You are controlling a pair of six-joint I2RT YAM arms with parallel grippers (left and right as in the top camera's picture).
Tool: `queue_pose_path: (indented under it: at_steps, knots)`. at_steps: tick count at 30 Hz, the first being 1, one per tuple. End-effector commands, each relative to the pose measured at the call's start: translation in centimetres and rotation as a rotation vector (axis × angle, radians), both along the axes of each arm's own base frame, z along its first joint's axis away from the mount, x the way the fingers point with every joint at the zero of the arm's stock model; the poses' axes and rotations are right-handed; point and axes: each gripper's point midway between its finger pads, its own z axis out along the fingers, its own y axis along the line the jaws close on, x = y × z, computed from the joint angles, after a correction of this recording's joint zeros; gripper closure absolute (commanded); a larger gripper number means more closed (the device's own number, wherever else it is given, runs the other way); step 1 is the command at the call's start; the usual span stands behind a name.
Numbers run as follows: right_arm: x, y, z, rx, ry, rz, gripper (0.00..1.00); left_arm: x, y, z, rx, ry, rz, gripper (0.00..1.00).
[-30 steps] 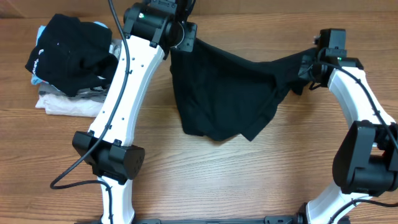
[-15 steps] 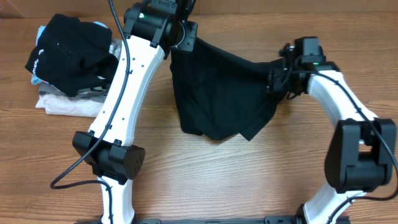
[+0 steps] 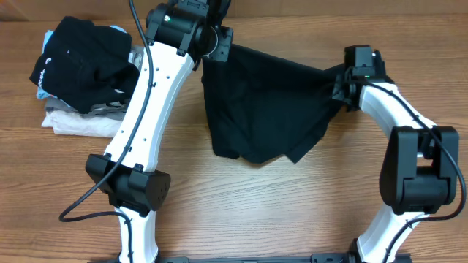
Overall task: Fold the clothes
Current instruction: 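Carry the held garment forward with both grippers, stretching it wide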
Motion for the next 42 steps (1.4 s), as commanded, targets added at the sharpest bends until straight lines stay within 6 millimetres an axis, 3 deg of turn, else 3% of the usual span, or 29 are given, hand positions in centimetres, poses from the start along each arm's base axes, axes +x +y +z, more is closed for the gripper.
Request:
queue_pose_path:
  at_steps: [1, 9, 12, 14, 16, 17, 23, 26, 29, 38, 42]
  knots:
    - [0.3, -2.7, 1.8, -0.038, -0.032, -0.079, 0.86, 0.7, 1.7, 1.0, 0.061, -0.047, 0.038, 0.96]
    - [2.1, -3.8, 15.1, -0.043, -0.21, -0.098, 0.94, 1.3, 4.9, 2.1, 0.082, -0.066, 0.102, 0.96]
    - [1.5, -4.6, 18.3, -0.045, -0.217, -0.116, 0.94, 1.4, 6.5, 4.2, 0.088, -0.104, 0.12, 0.96]
    - [1.0, -5.3, 19.2, -0.045, -0.206, -0.131, 0.93, 1.3, 7.6, 5.7, 0.087, -0.13, 0.134, 0.96]
    - [-0.3, -6.4, 20.7, -0.036, -0.195, -0.172, 0.9, 1.0, 9.5, 7.9, 0.074, -0.172, 0.172, 0.96]
    - [-1.6, -7.4, 22.7, -0.016, -0.203, -0.207, 0.89, 0.7, 11.0, 9.9, 0.064, -0.216, 0.203, 0.96]
    - [-4.7, -7.5, 27.6, 0.116, -0.241, -0.188, 0.87, -1.1, 12.1, 14.1, 0.05, -0.311, 0.207, 0.96]
    - [-6.3, -7.3, 29.4, 0.159, -0.267, -0.18, 0.88, -2.1, 12.1, 15.5, 0.039, -0.341, 0.204, 0.96]
    - [-7.2, -7.2, 30.2, 0.165, -0.277, -0.177, 0.96, -2.7, 11.8, 16.2, 0.02, -0.355, 0.187, 0.96]
    - [-8.0, -4.7, 29.3, 0.25, -0.221, -0.062, 0.96, -3.2, 10.0, 16.0, -0.043, -0.333, 0.097, 0.96]
    - [-8.9, -3.9, 31.7, 0.262, -0.281, -0.035, 0.96, -3.7, 10.0, 16.9, -0.044, -0.356, 0.092, 0.96]
